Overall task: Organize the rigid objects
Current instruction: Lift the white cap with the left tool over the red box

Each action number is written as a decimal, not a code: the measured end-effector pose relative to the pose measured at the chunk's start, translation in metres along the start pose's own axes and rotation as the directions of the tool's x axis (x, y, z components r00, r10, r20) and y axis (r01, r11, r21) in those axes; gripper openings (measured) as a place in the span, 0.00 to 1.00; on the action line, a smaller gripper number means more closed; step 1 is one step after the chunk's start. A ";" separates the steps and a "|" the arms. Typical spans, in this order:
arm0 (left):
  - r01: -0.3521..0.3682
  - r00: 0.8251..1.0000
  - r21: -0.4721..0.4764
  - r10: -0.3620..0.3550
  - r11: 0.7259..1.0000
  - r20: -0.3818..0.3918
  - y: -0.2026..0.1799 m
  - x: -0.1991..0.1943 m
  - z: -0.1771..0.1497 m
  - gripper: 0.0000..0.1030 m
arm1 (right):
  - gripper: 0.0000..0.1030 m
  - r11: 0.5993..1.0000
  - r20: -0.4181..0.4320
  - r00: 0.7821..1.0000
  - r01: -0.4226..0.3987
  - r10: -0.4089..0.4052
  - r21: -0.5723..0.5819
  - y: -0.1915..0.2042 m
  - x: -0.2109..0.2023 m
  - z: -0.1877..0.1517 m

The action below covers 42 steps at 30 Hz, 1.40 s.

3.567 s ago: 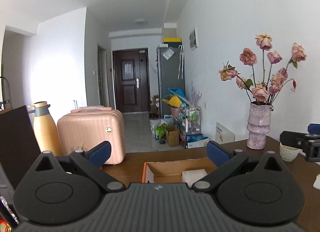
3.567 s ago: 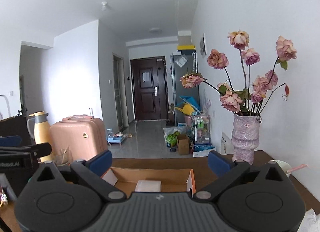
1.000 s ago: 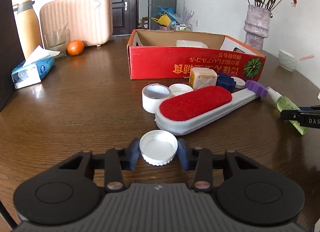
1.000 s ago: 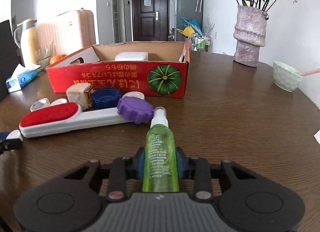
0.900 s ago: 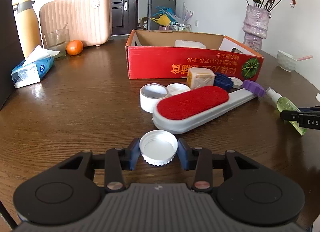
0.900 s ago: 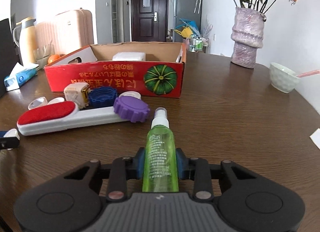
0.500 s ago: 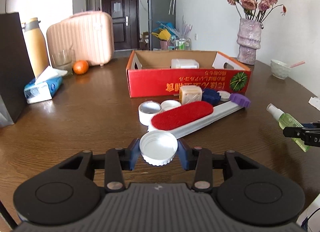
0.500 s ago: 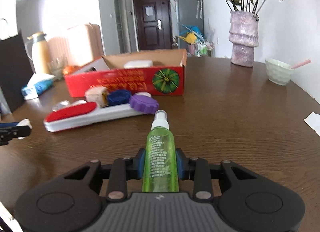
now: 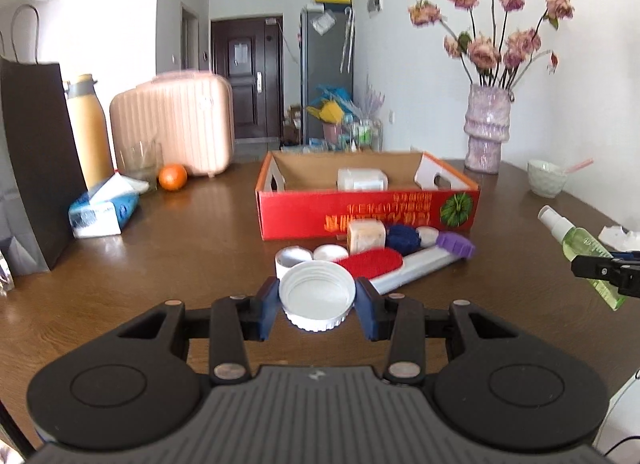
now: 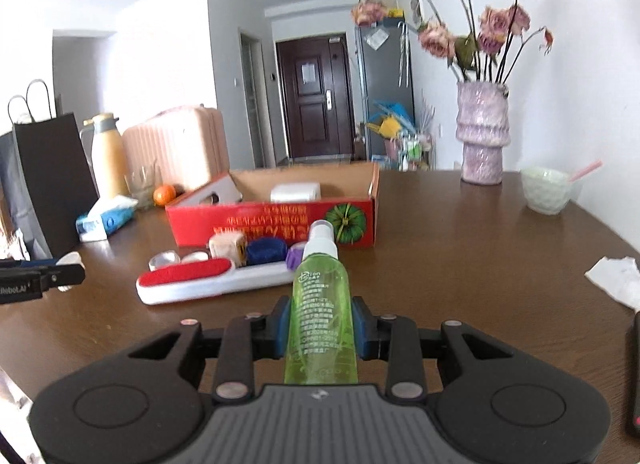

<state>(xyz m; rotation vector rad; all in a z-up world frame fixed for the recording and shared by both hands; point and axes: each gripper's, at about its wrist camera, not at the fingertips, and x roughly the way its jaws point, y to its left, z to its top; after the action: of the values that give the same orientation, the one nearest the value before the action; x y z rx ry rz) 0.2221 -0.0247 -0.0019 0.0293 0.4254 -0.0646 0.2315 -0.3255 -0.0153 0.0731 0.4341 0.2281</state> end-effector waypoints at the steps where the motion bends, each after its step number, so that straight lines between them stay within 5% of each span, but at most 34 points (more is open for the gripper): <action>1: -0.002 1.000 0.002 0.002 1.000 0.020 0.000 -0.004 0.001 0.40 | 0.29 1.000 0.013 1.000 0.002 -0.002 -0.003 0.001 -0.004 0.002; 11: 0.018 0.970 -0.011 -0.015 1.000 0.241 0.013 -0.058 0.029 0.40 | 0.29 0.999 0.218 0.976 0.029 -0.021 -0.033 0.026 -0.059 0.036; 17: 0.004 0.928 -0.033 0.009 0.999 0.373 0.034 -0.094 0.061 0.40 | 0.29 0.997 0.324 0.946 0.027 -0.001 -0.079 0.044 -0.088 0.070; 22: 0.028 0.878 -0.010 -0.020 1.000 0.479 0.044 -0.118 0.105 0.40 | 0.29 0.993 0.363 0.927 -0.063 0.096 -0.101 0.046 -0.102 0.115; 26: 0.000 0.827 0.029 -0.017 1.000 0.562 0.047 -0.134 0.141 0.40 | 0.29 0.990 0.438 0.893 -0.044 0.099 -0.133 0.049 -0.116 0.158; 29: -0.021 0.821 0.050 -0.011 0.999 0.571 0.048 -0.135 0.172 0.40 | 0.29 0.986 0.446 0.882 -0.096 0.149 -0.138 0.045 -0.122 0.194; 32: 0.007 0.837 0.064 -0.041 0.998 0.546 0.053 -0.130 0.213 0.40 | 0.29 0.979 0.425 0.886 -0.133 0.187 -0.154 0.041 -0.120 0.234; 42: 0.036 0.946 0.089 -0.063 0.995 0.319 0.067 -0.048 0.347 0.40 | 0.29 0.963 0.209 0.950 -0.194 0.231 -0.185 0.019 -0.062 0.355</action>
<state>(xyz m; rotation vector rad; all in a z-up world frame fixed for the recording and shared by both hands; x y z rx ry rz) 0.3260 0.0301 0.3352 0.0878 0.0959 -0.1347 0.3242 -0.3294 0.3336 -0.0144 0.1756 0.4631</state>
